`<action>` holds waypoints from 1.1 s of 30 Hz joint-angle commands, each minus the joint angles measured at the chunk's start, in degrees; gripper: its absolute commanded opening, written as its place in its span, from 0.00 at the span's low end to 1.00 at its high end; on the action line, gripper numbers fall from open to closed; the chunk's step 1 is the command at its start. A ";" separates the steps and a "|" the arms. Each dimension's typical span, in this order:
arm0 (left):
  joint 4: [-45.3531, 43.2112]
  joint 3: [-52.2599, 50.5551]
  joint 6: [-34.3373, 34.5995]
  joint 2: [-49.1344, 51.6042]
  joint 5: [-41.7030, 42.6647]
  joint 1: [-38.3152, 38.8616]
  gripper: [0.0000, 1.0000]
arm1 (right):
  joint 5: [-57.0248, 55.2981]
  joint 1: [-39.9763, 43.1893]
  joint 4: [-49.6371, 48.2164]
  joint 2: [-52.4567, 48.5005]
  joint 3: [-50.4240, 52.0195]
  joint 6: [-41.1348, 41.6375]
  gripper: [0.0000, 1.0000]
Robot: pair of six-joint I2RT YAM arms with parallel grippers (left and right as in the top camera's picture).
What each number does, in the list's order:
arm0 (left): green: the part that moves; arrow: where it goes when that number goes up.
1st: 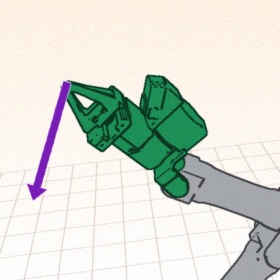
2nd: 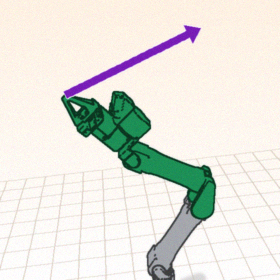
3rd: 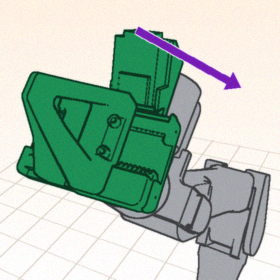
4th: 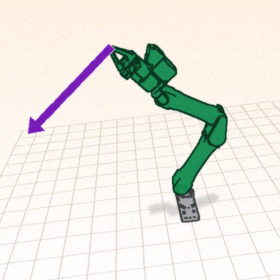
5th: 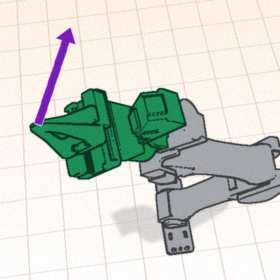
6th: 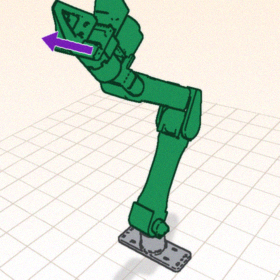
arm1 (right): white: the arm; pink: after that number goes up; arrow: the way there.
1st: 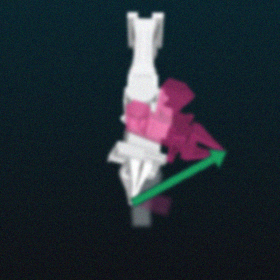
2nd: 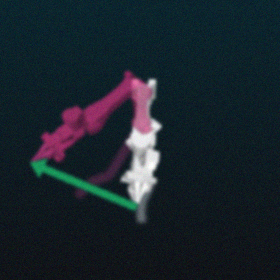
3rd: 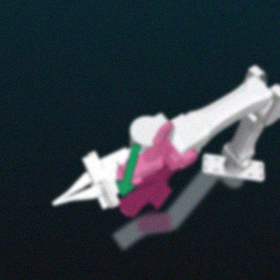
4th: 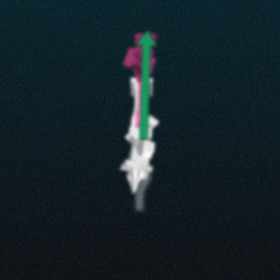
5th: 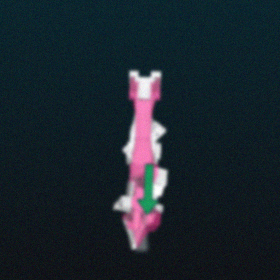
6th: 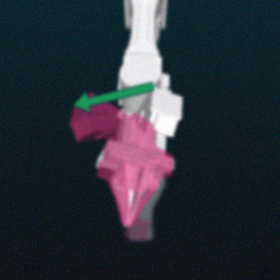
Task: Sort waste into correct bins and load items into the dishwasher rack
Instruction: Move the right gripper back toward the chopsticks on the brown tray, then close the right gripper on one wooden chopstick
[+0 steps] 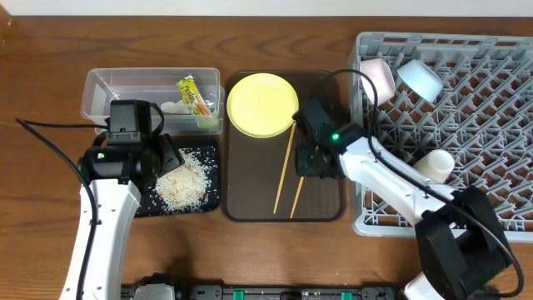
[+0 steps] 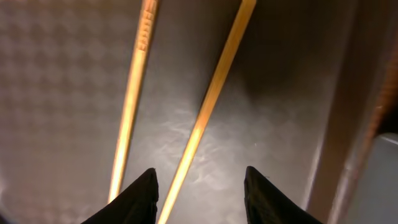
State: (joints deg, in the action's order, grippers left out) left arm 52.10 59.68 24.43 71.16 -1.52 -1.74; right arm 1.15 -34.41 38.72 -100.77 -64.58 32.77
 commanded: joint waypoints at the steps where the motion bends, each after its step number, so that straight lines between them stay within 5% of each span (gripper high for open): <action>1: 0.17 0.33 0.33 -0.07 -0.46 -0.22 0.69 | -1.14 -1.75 -3.87 -0.35 3.52 1.95 0.44; 9: 0.17 0.33 0.33 -0.07 -0.46 -0.22 0.69 | -2.29 -3.02 -8.52 -3.30 5.66 2.60 0.45; 19: 0.37 0.33 0.33 -0.07 -0.46 -0.22 0.69 | -5.40 -3.26 -6.38 -5.84 5.64 6.86 0.12; 25: 0.42 0.33 0.33 -0.07 -0.46 -0.22 0.69 | -6.99 -1.88 -3.15 -4.37 4.15 6.82 0.01; 33: 0.39 0.33 0.33 -0.07 -0.46 -0.22 0.69 | -7.76 3.34 4.50 4.46 -2.64 -0.42 0.01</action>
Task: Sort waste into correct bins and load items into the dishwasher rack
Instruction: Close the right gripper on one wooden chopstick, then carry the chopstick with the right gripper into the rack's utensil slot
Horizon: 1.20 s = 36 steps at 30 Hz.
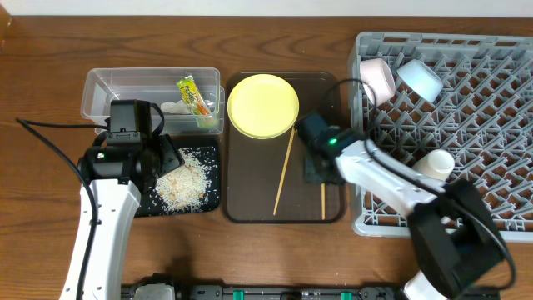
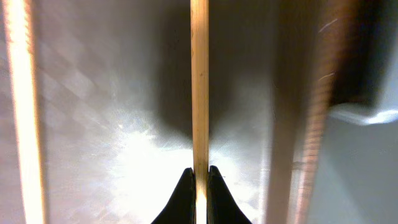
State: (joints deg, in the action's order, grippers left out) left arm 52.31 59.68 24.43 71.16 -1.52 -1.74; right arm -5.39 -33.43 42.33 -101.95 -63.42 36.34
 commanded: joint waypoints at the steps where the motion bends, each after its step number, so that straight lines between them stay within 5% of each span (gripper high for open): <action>1: 0.15 0.33 0.33 -0.07 -0.46 -0.22 0.69 | -1.18 3.30 1.55 7.28 -4.42 -5.05 0.01; 10: 0.11 0.33 0.33 -0.07 -0.46 -0.22 0.69 | -0.94 13.31 6.49 17.33 -5.05 -14.40 0.01; 26: 0.15 0.33 0.33 -0.07 -0.46 -0.22 0.69 | -4.74 16.98 9.27 10.10 -1.38 -16.04 0.02; 33: 0.15 0.33 0.33 -0.07 -0.46 -0.22 0.69 | -4.87 16.94 5.38 12.70 -3.30 -16.31 0.49; 36: 0.15 0.33 0.33 -0.07 -0.46 -0.22 0.69 | -1.64 16.85 2.97 15.04 -5.44 -17.11 0.51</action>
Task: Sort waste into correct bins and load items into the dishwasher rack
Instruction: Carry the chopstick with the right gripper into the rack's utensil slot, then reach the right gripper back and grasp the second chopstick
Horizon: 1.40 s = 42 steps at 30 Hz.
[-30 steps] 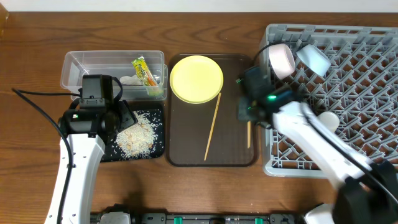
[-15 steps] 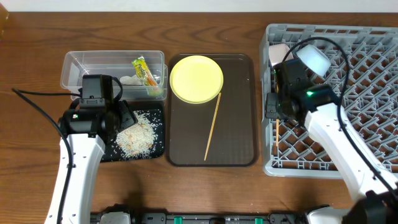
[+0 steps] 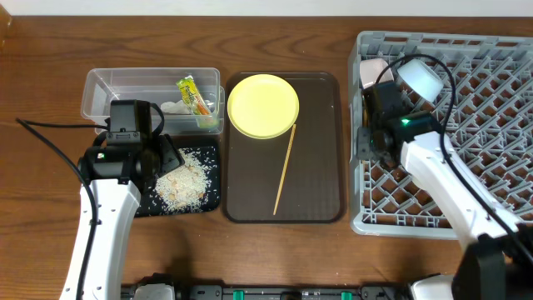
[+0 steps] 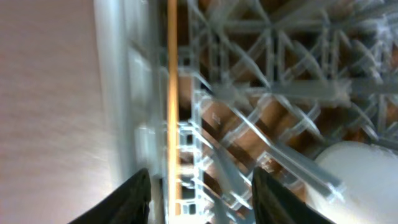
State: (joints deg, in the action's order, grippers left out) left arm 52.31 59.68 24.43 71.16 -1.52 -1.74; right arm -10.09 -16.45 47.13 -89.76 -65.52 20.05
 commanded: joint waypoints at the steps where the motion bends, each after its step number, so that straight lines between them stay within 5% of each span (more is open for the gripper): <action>1: 0.15 0.33 0.33 -0.07 -0.46 -0.22 0.69 | 5.42 -0.15 -2.89 3.41 -3.89 -1.40 0.51; 7: 0.15 0.33 0.33 -0.07 -0.46 -0.22 0.69 | 17.46 -3.85 -8.50 3.87 -4.76 -1.68 0.56; 18: 0.15 0.33 0.31 -0.07 -0.48 -0.22 0.69 | 12.44 -17.46 -8.81 -6.19 -4.76 3.30 0.55; 32: 0.13 0.33 0.31 -0.04 -0.48 -0.22 0.69 | 9.44 -21.97 -11.72 -22.25 -4.76 11.56 0.54; 35: 0.13 0.33 0.31 -0.04 -0.50 -0.22 0.69 | 9.42 -22.01 -11.78 -24.44 -4.76 12.11 0.46; 39: 0.13 0.33 0.31 -0.04 -0.48 -0.22 0.69 | 8.70 -21.97 -10.80 -24.83 -4.76 12.70 0.22; 42: 0.15 0.33 0.31 -0.04 -0.48 -0.22 0.69 | 7.50 -21.75 -10.08 -24.17 -4.79 14.03 0.20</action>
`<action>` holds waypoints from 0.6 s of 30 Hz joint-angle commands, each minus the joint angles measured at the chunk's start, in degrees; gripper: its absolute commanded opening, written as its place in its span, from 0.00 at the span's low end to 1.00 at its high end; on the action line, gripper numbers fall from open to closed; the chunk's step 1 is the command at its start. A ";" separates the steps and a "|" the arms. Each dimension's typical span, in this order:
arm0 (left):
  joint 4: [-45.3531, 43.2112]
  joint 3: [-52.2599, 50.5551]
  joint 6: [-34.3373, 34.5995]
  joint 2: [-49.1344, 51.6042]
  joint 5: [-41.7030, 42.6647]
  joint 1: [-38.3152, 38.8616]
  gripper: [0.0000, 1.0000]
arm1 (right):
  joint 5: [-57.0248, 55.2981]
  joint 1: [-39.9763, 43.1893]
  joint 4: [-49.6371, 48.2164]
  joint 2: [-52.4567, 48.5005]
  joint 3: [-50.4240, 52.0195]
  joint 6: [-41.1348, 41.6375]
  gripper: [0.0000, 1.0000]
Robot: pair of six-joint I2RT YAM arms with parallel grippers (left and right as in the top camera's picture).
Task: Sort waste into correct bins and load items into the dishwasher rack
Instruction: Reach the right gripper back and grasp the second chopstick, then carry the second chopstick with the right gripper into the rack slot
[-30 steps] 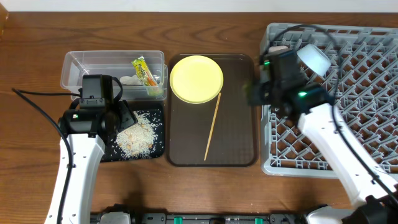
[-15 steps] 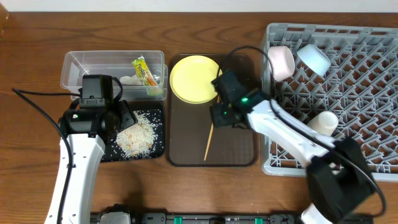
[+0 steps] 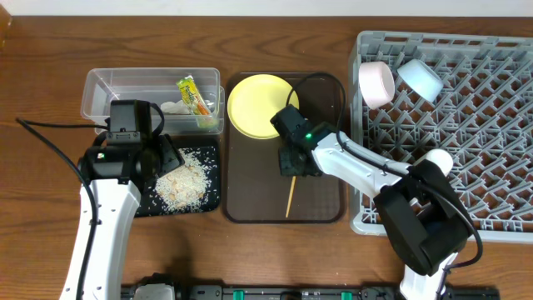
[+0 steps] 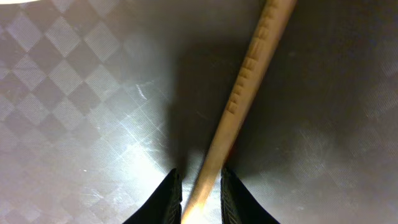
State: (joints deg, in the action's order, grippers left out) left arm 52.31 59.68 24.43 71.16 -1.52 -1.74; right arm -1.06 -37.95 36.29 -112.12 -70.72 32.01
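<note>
One wooden chopstick [image 4: 249, 106] lies on the brown tray [image 3: 325, 200], its lower end [image 3: 289, 202] sticking out below my right gripper [image 3: 293, 167]. In the right wrist view that gripper [image 4: 200, 199] is shut on the chopstick, one finger on each side. A yellow plate [image 3: 254, 104] sits at the tray's far end. The grey dishwasher rack [image 3: 500, 125] stands to the right. My left gripper [image 3: 162, 154] hangs over the black tray of rice [image 3: 179, 179]; its jaws do not show.
The rack holds a pink cup [image 3: 376, 82], a pale bowl [image 3: 419, 79] and a white cup [image 3: 437, 160]. A clear bin [image 3: 125, 87] at the back left holds a yellow-green wrapper [image 3: 191, 93].
My right gripper was open over the rack's left edge, with a chopstick lying in the rack. Now it is back over the brown tray, shut on the second chopstick, which has shifted right.
Two chopsticks lay on the tray, my right gripper open above them. Then it was shut on the right one. Later it stood open at the rack's left edge with that chopstick there. Now it grips the remaining chopstick. The left arm has stayed still.
</note>
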 commanded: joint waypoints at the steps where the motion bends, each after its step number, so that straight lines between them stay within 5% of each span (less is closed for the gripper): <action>1: 0.17 0.33 0.31 -0.04 -0.48 -0.22 0.69 | -1.55 -0.09 0.90 -1.66 0.42 2.08 0.19; 6: 0.20 0.33 0.31 -0.04 -0.48 -0.22 0.69 | -1.75 1.33 3.19 0.66 0.31 2.27 0.01; 18: 0.15 0.33 0.31 -0.04 -0.48 -0.22 0.69 | -1.73 10.27 6.27 22.05 0.26 -3.96 0.01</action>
State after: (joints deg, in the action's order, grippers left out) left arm 52.31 59.68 24.43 71.16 -1.52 -1.74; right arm -2.02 -30.35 41.89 -96.12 -70.13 31.42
